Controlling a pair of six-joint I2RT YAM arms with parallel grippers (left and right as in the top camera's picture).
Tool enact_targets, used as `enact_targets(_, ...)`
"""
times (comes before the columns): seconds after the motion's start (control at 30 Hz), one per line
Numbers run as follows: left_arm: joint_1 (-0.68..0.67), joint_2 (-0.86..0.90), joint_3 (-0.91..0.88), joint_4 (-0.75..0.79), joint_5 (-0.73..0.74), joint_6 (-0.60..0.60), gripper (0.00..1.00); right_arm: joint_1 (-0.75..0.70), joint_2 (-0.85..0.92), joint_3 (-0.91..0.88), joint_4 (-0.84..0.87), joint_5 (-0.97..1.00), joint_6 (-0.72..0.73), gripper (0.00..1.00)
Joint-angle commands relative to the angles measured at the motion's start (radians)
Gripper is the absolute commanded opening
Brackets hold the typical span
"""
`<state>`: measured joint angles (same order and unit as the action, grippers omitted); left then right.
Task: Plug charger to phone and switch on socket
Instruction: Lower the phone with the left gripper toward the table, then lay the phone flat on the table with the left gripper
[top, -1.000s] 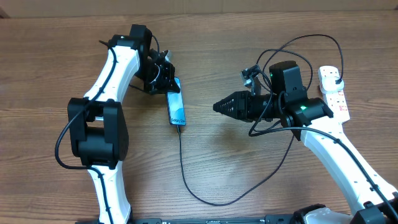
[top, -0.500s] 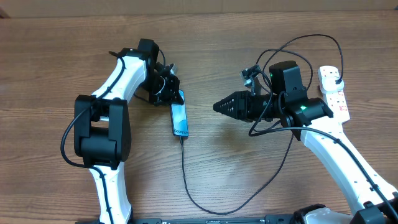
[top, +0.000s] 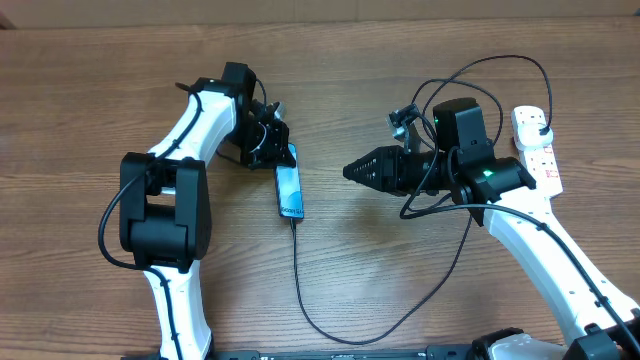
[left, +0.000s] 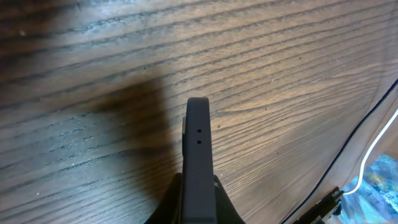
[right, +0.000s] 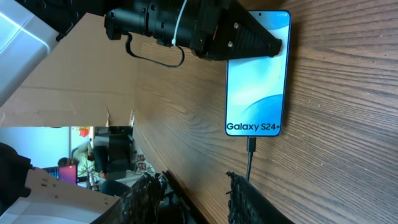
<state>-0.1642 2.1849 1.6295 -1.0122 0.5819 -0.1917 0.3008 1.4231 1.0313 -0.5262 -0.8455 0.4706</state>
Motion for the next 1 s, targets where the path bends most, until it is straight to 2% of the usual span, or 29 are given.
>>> enact_targets(0.0,-0.008,0.003,-0.013,0.006,0.013,-0.022,0.04,-0.006,-0.006,0.022,-0.001,0.008,-0.008,0.39)
enact_targets(0.23,-0.008,0.003,-0.058,0.038,0.013,-0.026,0.04,-0.006,-0.006,0.022,-0.001,0.008,-0.008,0.39)
enact_targets(0.33,-0.008,0.003,-0.065,0.046,0.013,-0.026,0.04,-0.006,-0.006,0.022,-0.001,0.008,-0.008,0.44)
enact_targets(0.47,-0.008,0.003,-0.065,0.046,0.013,-0.034,0.04,-0.006,-0.006,0.022,-0.001,0.008,-0.008,0.44)
enact_targets(0.7,-0.008,0.003,-0.065,0.048,0.013,-0.034,0.12,-0.006,-0.006,0.022,-0.001,0.008,-0.008,0.45)
enact_targets(0.97,-0.007,0.003,-0.065,0.048,0.013,-0.033,0.17,-0.006,-0.006,0.022,-0.001,0.008,-0.008,0.45)
